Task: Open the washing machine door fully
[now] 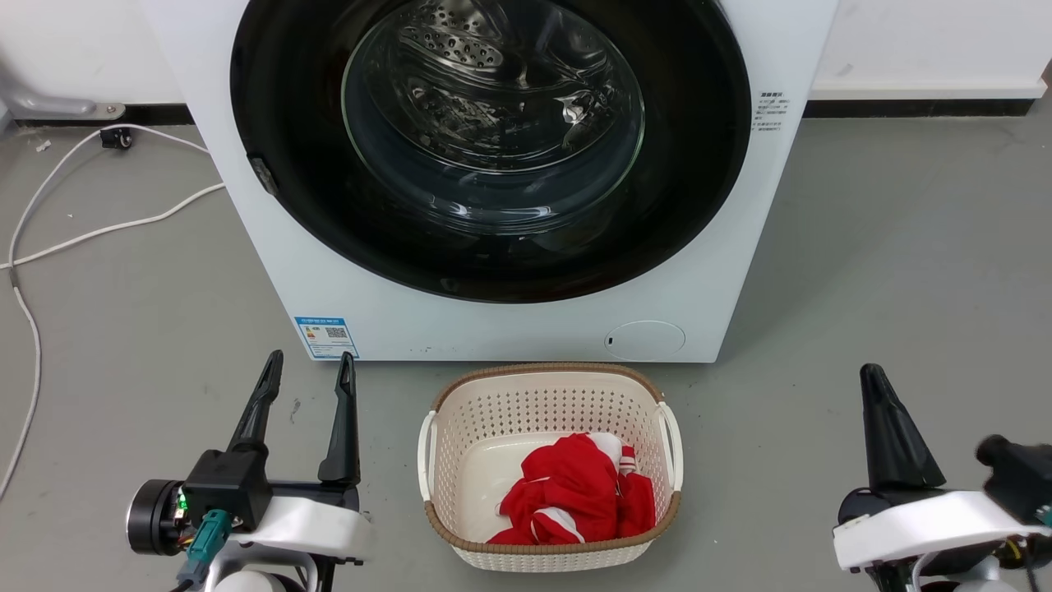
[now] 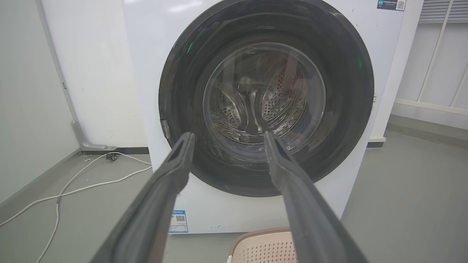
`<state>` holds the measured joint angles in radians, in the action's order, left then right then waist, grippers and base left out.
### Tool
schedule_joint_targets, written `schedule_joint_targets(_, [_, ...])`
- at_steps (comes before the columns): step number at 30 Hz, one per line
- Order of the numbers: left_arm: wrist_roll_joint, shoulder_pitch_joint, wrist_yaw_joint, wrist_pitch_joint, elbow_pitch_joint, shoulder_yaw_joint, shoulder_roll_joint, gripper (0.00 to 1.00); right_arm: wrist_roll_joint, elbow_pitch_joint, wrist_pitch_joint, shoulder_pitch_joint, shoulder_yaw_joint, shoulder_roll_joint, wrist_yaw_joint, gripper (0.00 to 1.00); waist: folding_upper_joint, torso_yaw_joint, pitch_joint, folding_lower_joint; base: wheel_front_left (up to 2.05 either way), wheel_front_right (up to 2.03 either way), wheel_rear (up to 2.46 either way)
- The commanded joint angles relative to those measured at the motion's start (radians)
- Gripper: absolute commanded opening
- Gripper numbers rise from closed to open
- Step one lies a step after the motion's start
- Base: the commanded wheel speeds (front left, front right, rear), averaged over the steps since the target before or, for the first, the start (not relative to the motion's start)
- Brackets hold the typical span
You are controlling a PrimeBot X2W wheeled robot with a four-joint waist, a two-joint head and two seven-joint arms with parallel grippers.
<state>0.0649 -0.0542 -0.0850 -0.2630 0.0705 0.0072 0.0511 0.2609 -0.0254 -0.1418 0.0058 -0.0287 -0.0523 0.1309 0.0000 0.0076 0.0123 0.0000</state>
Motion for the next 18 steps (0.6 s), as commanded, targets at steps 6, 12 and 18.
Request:
schedule_joint_targets(6, [0.010,0.001,0.000,-0.002,0.006,-0.001,-0.001,1.00,0.421,-0.079,-0.074,-0.038,0.028,0.003,0.000,0.00,0.0000,0.003,-0.001,0.0000,0.00,0.00,0.00])
schedule_joint_targets(12, [0.019,-0.005,0.003,-0.002,0.009,-0.006,-0.001,1.00,0.784,-0.122,-0.112,-0.066,0.042,0.003,0.000,0.00,0.0000,0.008,0.001,0.0000,0.00,0.00,0.00])
schedule_joint_targets(18, [0.025,-0.017,0.007,-0.002,-0.006,0.000,-0.001,1.00,1.202,-0.148,-0.121,-0.154,0.019,0.003,0.000,0.00,0.0000,-0.002,0.031,0.0000,0.00,0.00,0.00])
